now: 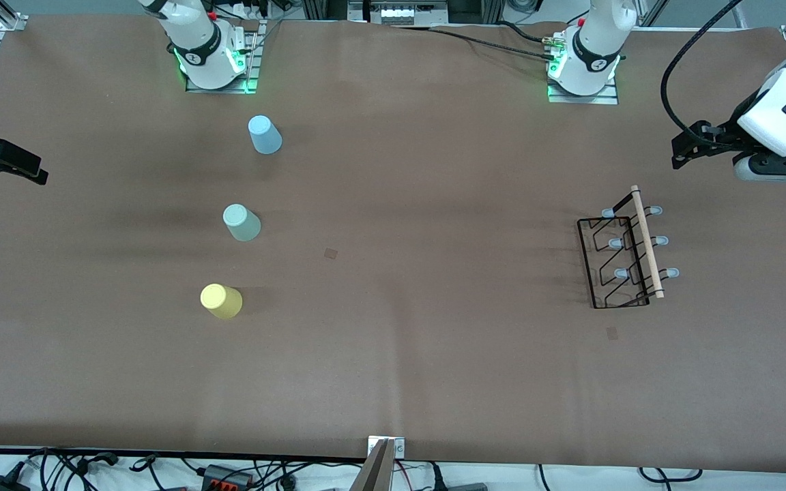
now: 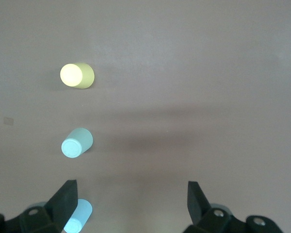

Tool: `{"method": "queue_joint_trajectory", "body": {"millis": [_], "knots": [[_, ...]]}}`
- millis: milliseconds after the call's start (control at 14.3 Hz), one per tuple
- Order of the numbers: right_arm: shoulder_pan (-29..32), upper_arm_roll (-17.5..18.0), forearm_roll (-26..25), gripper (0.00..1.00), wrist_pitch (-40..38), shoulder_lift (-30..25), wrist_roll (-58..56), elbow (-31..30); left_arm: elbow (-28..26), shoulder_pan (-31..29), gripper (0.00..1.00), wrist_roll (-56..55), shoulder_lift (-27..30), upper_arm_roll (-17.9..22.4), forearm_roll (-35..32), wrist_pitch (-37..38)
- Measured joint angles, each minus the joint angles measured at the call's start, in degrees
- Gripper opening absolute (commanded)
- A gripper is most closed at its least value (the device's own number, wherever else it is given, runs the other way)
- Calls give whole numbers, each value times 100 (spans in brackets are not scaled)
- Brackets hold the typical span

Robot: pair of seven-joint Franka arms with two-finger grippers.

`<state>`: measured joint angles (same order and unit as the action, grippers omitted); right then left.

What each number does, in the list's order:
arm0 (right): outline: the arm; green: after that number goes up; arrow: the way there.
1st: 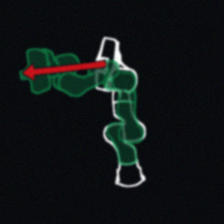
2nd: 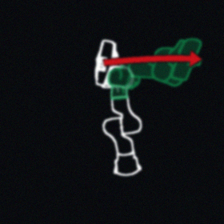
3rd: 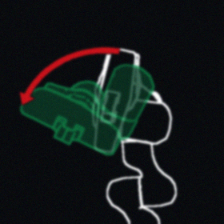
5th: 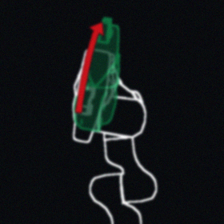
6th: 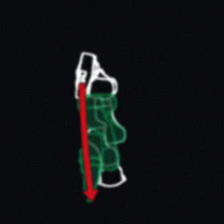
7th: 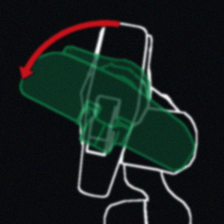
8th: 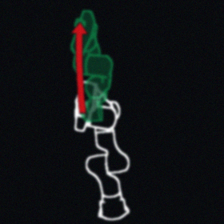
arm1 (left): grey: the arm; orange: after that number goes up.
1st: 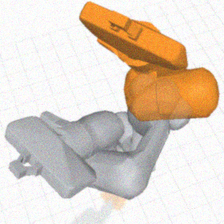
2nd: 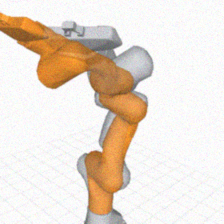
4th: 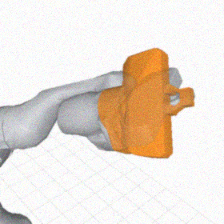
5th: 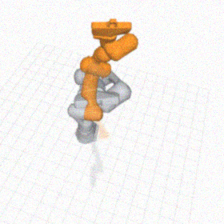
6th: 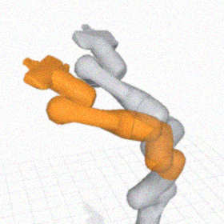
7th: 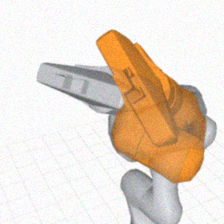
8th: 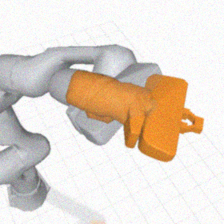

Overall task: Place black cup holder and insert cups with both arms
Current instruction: 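Lower the right gripper onto the teal cup while the left gripper reaches the holder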

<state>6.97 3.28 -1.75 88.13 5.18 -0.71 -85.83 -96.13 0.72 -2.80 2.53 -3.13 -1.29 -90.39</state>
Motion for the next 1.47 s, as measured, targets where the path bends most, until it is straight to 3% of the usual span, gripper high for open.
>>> {"method": "queue_joint_trajectory", "body": {"millis": [420,769,909,1259,1469], "knots": [[-7,21,20,100,-36,51,-34,-25,0,0,100,0,0,0,0,0],[-313,65,32,100,-100,608,-191,-397,1,0,100,0,0,0,0,1],[-462,74,39,100,782,585,-189,-1059,1,0,100,0,0,0,0,1],[-1063,99,54,100,3660,73,774,-3565,1,1,100,0,0,0,0,1],[-1496,112,54,100,4621,50,1679,-4327,1,1,100,0,0,0,0,1]]}}
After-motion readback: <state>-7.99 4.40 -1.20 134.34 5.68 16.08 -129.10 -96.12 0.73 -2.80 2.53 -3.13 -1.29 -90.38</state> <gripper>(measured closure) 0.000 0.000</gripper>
